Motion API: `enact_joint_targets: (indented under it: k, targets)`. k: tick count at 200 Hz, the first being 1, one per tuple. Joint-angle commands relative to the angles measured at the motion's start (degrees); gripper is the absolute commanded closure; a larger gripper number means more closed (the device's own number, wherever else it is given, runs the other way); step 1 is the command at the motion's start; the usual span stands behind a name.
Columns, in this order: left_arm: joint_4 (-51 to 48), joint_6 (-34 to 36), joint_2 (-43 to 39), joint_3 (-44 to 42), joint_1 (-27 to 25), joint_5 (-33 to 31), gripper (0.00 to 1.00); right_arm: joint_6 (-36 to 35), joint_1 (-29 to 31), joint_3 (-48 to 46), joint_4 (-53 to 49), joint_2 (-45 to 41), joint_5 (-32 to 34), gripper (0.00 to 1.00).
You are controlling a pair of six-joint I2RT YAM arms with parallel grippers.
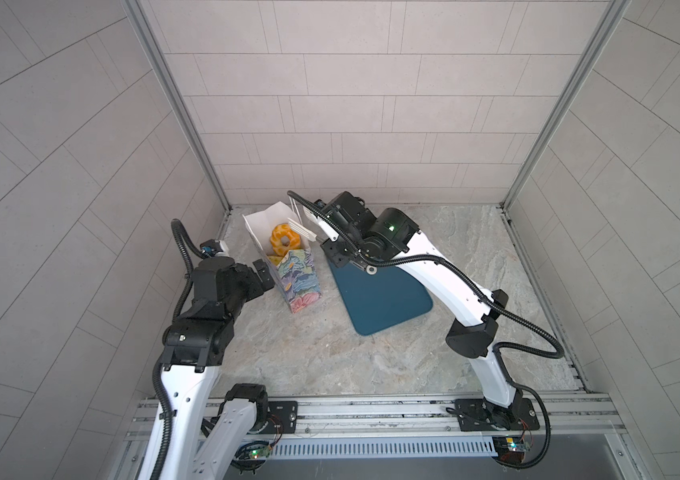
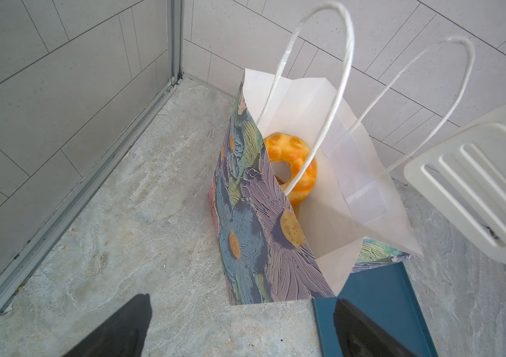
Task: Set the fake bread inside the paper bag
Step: 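Withdraw the empty right tongs from the bag back over the tray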
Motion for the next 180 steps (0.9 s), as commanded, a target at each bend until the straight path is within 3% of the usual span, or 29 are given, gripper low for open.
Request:
enact_joint_targets:
  k: [1, 101, 180]
  targets:
    - [-1.2, 0.3, -0.1, 1.8, -0.3, -0.7, 0.00, -0.8, -0.8, -0.4, -0.7, -4.5, 2.7, 0.52]
    - [-1.1, -0.2, -0.1, 1.4, -1.6, -2.1, 0.00, 0.5, -4.3, -14.0, 1.2, -12.1, 8.2, 0.52]
    - [-1.1, -0.1, -0.8, 1.0, -2.4, -3.0, 0.00, 1.8, -9.9, -30.2, 3.4, -15.3, 12.2, 0.50]
